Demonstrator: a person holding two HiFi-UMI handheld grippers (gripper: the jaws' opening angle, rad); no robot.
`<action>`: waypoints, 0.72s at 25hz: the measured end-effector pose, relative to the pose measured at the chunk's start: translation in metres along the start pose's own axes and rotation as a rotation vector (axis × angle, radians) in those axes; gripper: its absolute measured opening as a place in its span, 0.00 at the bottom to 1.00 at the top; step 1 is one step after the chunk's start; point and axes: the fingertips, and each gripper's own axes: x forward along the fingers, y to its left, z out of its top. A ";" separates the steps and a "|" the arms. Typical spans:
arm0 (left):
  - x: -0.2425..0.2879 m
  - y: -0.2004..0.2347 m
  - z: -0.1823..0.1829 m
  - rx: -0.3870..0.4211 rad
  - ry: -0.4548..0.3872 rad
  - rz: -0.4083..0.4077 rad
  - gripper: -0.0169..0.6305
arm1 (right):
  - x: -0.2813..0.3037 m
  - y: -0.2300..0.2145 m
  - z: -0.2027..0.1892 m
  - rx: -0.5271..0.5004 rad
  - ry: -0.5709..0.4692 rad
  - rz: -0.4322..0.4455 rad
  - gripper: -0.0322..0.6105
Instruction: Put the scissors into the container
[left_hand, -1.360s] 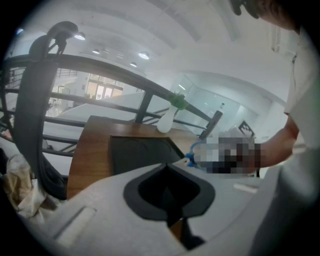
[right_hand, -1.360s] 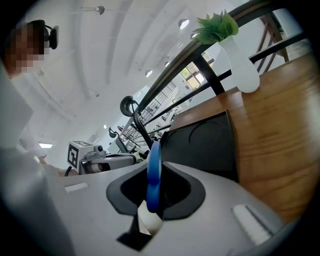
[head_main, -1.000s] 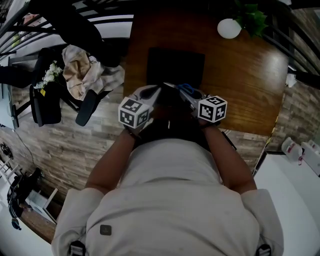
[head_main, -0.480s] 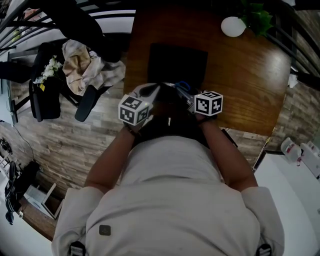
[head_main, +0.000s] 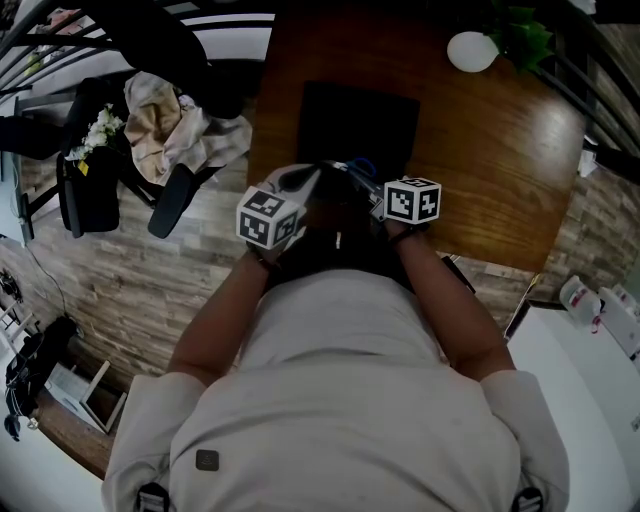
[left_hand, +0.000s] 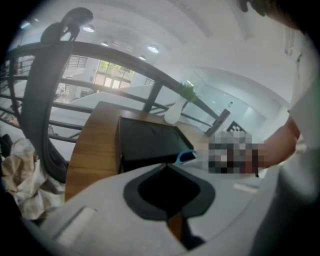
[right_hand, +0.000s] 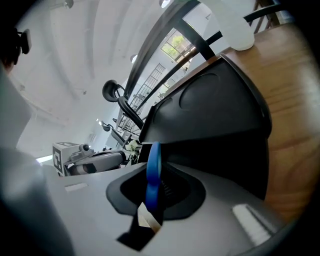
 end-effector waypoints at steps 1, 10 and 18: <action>0.000 0.000 0.000 -0.002 0.000 0.001 0.03 | 0.000 0.000 -0.001 0.004 0.001 0.000 0.14; -0.002 0.001 -0.002 -0.011 -0.004 0.000 0.03 | 0.005 -0.003 -0.001 0.001 0.015 -0.009 0.14; 0.000 -0.003 -0.004 -0.020 -0.010 -0.012 0.03 | 0.006 -0.004 -0.004 0.000 0.025 -0.027 0.14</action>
